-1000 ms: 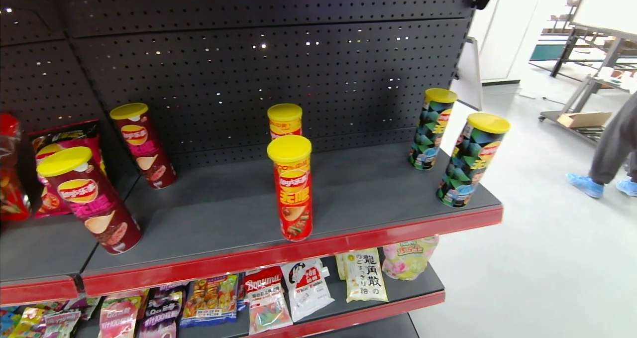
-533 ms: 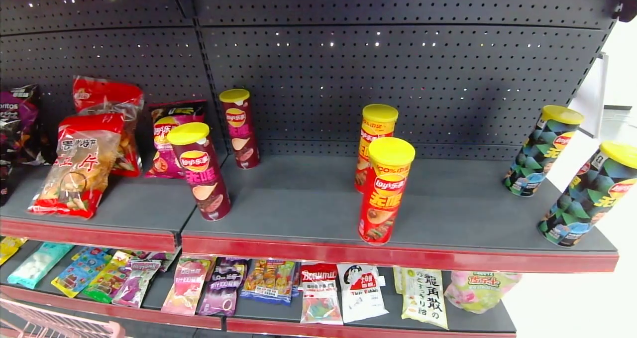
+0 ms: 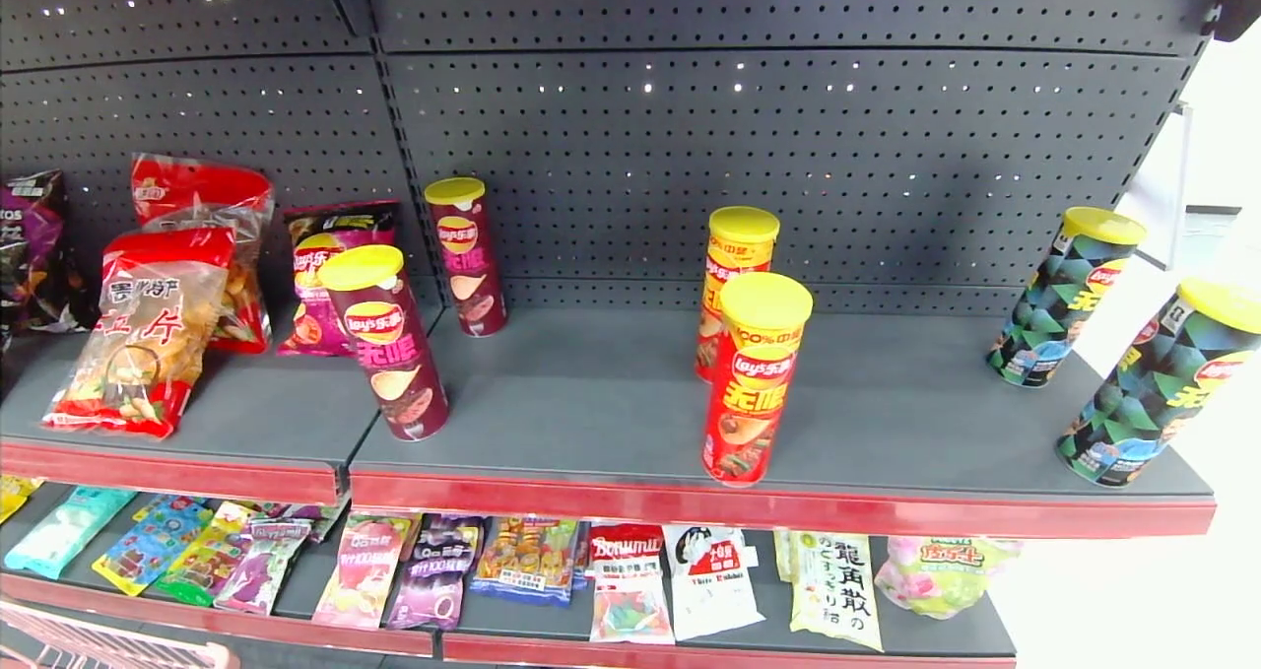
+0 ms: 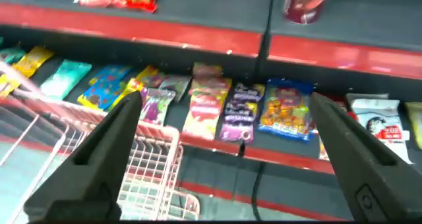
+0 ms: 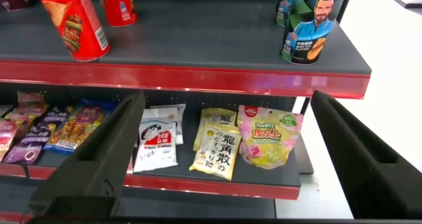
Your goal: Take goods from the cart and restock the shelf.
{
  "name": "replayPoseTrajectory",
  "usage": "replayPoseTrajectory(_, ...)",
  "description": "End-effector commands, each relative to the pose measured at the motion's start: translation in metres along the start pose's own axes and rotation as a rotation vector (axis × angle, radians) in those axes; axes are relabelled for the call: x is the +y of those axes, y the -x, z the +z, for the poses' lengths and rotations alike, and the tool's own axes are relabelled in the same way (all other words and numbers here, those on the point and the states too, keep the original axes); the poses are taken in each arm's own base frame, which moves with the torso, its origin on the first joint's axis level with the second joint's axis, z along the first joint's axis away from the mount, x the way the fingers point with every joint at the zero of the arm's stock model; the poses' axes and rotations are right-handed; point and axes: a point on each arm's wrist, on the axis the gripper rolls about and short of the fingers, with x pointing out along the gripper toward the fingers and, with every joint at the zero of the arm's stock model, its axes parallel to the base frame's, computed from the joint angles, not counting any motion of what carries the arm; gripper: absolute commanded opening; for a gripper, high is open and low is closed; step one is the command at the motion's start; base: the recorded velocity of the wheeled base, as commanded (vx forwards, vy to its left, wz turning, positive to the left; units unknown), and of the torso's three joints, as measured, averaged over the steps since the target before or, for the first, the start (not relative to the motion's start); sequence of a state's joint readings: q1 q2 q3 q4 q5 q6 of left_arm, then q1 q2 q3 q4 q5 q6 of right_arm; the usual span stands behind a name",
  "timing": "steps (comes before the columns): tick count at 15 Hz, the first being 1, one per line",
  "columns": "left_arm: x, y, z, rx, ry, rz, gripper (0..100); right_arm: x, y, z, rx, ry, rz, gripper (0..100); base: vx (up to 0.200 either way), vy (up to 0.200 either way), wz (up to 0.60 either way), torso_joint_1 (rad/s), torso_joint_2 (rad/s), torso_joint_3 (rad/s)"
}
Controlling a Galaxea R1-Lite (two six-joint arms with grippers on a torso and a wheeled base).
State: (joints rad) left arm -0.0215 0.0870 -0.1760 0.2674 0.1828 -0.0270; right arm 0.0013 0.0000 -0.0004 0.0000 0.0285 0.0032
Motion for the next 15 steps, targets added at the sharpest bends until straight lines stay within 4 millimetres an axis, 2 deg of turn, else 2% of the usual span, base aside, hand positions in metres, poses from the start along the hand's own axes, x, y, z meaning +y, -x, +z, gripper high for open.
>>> replayPoseTrajectory(1,-0.004,0.005,-0.011,-0.053,0.014,-0.182,100,0.000,0.000,0.000,0.002,0.000,0.001,100,0.000,0.000,0.00,0.000,0.00,0.000)
replayPoseTrajectory(2,-0.005,0.004,-0.012,-0.054,0.010,-0.227,100,0.000,0.000,0.000,-0.001,0.000,0.001,100,0.000,0.000,0.00,0.000,0.00,0.000)
replayPoseTrajectory(6,-0.005,0.003,-0.012,-0.065,0.016,-0.205,100,0.000,0.000,0.000,-0.001,0.002,0.005,100,0.000,0.000,0.00,0.000,0.00,0.000)
replayPoseTrajectory(7,-0.004,0.003,-0.012,-0.064,0.047,-0.183,100,0.000,0.000,0.000,0.000,0.003,0.009,100,0.000,0.000,0.00,0.000,0.00,0.000)
replayPoseTrajectory(8,-0.001,0.002,-0.011,-0.083,0.134,-0.052,100,0.000,0.000,0.000,0.000,0.009,0.007,100,0.000,0.000,0.00,0.000,0.00,0.000)
replayPoseTrajectory(9,-0.001,0.001,-0.011,-0.100,0.152,-0.008,100,0.000,0.000,0.003,-0.017,0.025,0.010,100,0.000,0.000,0.00,0.000,0.00,0.000)
replayPoseTrajectory(10,-0.001,0.000,-0.011,-0.106,0.136,-0.011,100,0.001,0.004,0.036,-0.089,0.035,0.057,100,0.000,0.000,0.00,0.000,0.00,0.000)
replayPoseTrajectory(11,-0.001,0.000,-0.011,-0.104,0.066,-0.022,100,0.001,-0.001,0.075,-0.090,0.022,0.089,100,0.000,0.000,0.00,0.000,0.00,0.000)
replayPoseTrajectory(12,-0.003,-0.001,-0.013,-0.101,-0.049,-0.099,100,0.002,-0.005,0.104,-0.103,0.001,0.130,100,0.000,0.000,0.00,0.000,0.00,0.000)
replayPoseTrajectory(13,-0.006,-0.001,-0.013,-0.127,-0.095,-0.222,100,0.003,-0.012,0.123,-0.097,0.005,0.239,100,0.000,0.000,0.00,0.000,0.00,0.000)
replayPoseTrajectory(14,-0.006,-0.001,-0.012,-0.132,-0.093,-0.236,100,0.003,-0.013,0.125,-0.094,0.008,0.256,100,0.000,0.000,0.00,0.000,0.00,0.000)
replayPoseTrajectory(15,-0.005,-0.003,-0.013,-0.126,0.018,-0.160,100,0.008,-0.043,0.143,-0.005,0.063,0.403,100,0.000,0.000,0.00,0.000,0.00,0.000)
